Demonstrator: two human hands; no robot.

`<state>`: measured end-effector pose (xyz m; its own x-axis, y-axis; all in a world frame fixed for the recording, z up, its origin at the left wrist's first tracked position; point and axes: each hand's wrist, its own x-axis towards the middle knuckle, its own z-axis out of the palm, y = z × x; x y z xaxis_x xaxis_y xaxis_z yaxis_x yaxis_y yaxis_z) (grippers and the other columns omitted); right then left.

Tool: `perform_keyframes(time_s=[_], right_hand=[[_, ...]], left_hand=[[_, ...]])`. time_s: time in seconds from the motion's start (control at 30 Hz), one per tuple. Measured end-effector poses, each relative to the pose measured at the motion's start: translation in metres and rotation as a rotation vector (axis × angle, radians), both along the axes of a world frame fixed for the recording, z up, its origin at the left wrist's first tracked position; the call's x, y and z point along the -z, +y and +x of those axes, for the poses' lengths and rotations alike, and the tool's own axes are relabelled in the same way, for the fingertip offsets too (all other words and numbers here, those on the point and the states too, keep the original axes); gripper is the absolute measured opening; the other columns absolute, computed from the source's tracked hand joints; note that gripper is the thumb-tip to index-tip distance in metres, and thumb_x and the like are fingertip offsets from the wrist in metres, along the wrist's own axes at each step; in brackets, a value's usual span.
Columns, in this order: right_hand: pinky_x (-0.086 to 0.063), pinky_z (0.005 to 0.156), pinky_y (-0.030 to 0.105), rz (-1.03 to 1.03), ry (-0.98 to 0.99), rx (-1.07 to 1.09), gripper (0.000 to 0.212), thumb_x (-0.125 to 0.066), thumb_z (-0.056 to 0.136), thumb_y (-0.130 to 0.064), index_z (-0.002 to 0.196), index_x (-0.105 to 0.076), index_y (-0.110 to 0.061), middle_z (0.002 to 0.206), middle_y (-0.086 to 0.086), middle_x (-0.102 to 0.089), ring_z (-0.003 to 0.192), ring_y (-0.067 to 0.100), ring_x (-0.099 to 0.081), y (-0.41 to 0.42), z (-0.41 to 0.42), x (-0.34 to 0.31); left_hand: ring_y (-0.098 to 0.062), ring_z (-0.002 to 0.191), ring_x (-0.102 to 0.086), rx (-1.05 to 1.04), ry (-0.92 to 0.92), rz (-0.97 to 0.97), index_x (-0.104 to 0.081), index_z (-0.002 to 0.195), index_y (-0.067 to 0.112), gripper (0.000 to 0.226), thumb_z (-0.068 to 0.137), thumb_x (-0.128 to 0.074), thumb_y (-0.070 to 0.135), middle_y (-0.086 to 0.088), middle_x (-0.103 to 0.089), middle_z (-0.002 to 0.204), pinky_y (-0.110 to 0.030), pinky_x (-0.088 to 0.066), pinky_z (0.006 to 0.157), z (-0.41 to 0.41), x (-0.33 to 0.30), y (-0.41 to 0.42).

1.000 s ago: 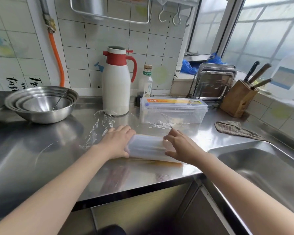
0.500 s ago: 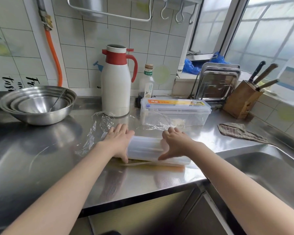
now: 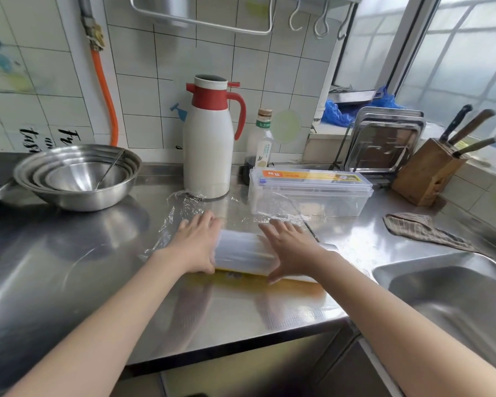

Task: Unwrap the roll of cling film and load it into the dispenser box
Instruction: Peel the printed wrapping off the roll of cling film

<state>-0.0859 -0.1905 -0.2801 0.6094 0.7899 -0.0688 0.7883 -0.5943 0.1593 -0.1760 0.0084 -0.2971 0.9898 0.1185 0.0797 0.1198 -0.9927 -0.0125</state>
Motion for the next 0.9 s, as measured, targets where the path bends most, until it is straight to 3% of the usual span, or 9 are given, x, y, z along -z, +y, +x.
perform_keyframes(time_s=[0.13, 0.27, 0.37, 0.43, 0.53, 0.63, 0.7, 0.8, 0.9], right_hand=[[-0.035, 0.104, 0.036, 0.047, -0.176, -0.170, 0.094, -0.074, 0.064, -0.058, 0.135, -0.036, -0.010, 0.133, 0.011, -0.038, 0.122, 0.028, -0.038, 0.021, -0.010, -0.002], [-0.040, 0.098, 0.036, 0.038, -0.114, -0.132, 0.090, -0.074, 0.064, -0.057, 0.130, -0.039, -0.006, 0.126, 0.011, -0.042, 0.118, 0.028, -0.041, 0.034, -0.016, -0.002], [-0.041, 0.099, 0.038, 0.046, -0.057, -0.058, 0.094, -0.074, 0.062, -0.060, 0.130, -0.038, -0.006, 0.126, 0.011, -0.042, 0.118, 0.028, -0.041, 0.040, -0.016, -0.003], [-0.041, 0.098, 0.038, 0.069, -0.008, -0.005, 0.095, -0.075, 0.059, -0.063, 0.126, -0.039, -0.007, 0.124, 0.010, -0.044, 0.116, 0.028, -0.041, 0.046, -0.017, -0.004], [-0.040, 0.098, 0.038, 0.105, 0.041, 0.046, 0.095, -0.076, 0.056, -0.065, 0.122, -0.040, -0.007, 0.121, 0.010, -0.046, 0.114, 0.028, -0.042, 0.052, -0.017, -0.004], [-0.041, 0.097, 0.039, 0.128, 0.055, 0.064, 0.094, -0.076, 0.056, -0.065, 0.121, -0.040, -0.007, 0.120, 0.010, -0.047, 0.114, 0.028, -0.043, 0.054, -0.018, -0.003], [-0.042, 0.095, 0.040, 0.157, 0.056, 0.066, 0.095, -0.076, 0.056, -0.064, 0.124, -0.038, -0.012, 0.120, 0.011, -0.047, 0.113, 0.029, -0.044, 0.053, -0.018, -0.005], [-0.043, 0.094, 0.042, 0.239, 0.091, 0.083, 0.093, -0.078, 0.054, -0.062, 0.126, -0.039, -0.017, 0.119, 0.011, -0.047, 0.113, 0.030, -0.043, 0.051, -0.013, -0.017], [-0.041, 0.096, 0.039, 0.303, 0.185, 0.108, 0.092, -0.081, 0.054, -0.058, 0.124, -0.041, -0.015, 0.121, 0.011, -0.047, 0.114, 0.029, -0.043, 0.050, -0.008, -0.032]], left_hand=[[-0.029, 0.123, -0.033, -0.104, 0.038, -0.088, -0.030, 0.130, 0.009, 0.074, 0.065, -0.066, 0.015, -0.009, -0.027, 0.129, -0.040, -0.038, 0.102, -0.009, 0.005, 0.013], [-0.025, 0.121, -0.037, -0.306, -0.028, -0.552, -0.021, 0.136, 0.009, 0.085, 0.066, -0.069, 0.009, -0.009, -0.022, 0.129, -0.027, -0.044, 0.090, -0.015, 0.011, 0.018], [-0.023, 0.106, -0.052, -0.453, -0.016, -1.019, -0.036, 0.126, 0.001, 0.072, 0.064, -0.072, 0.004, -0.007, -0.048, 0.120, -0.027, -0.049, 0.071, -0.017, 0.014, 0.020], [-0.030, 0.106, -0.062, -0.457, -0.051, -1.301, -0.050, 0.119, -0.004, 0.070, 0.054, -0.072, 0.009, -0.010, -0.066, 0.109, -0.036, -0.050, 0.086, -0.018, 0.014, 0.021], [-0.031, 0.109, -0.057, -0.524, -0.146, -1.531, -0.056, 0.110, -0.004, 0.069, 0.048, -0.072, 0.020, -0.016, -0.062, 0.114, -0.041, -0.041, 0.099, -0.017, 0.012, 0.019], [-0.024, 0.099, -0.051, -0.571, -0.234, -1.592, -0.057, 0.091, 0.005, 0.036, 0.065, -0.077, 0.020, -0.014, -0.057, 0.102, -0.038, -0.038, 0.097, -0.015, 0.011, 0.018], [-0.021, 0.095, -0.051, -0.556, -0.304, -1.596, -0.058, 0.081, 0.008, 0.013, 0.079, -0.070, 0.013, -0.012, -0.059, 0.097, -0.031, -0.036, 0.087, -0.013, 0.010, 0.016], [-0.019, 0.077, -0.054, -0.466, -0.403, -1.597, -0.060, 0.073, 0.016, 0.013, 0.083, -0.065, 0.008, -0.004, -0.062, 0.079, -0.024, -0.037, 0.064, -0.012, 0.000, 0.009], [-0.011, 0.063, -0.054, -0.351, -0.467, -1.571, -0.062, 0.075, 0.017, 0.013, 0.084, -0.065, 0.009, 0.003, -0.062, 0.071, -0.019, -0.038, 0.052, -0.009, -0.018, 0.000]])
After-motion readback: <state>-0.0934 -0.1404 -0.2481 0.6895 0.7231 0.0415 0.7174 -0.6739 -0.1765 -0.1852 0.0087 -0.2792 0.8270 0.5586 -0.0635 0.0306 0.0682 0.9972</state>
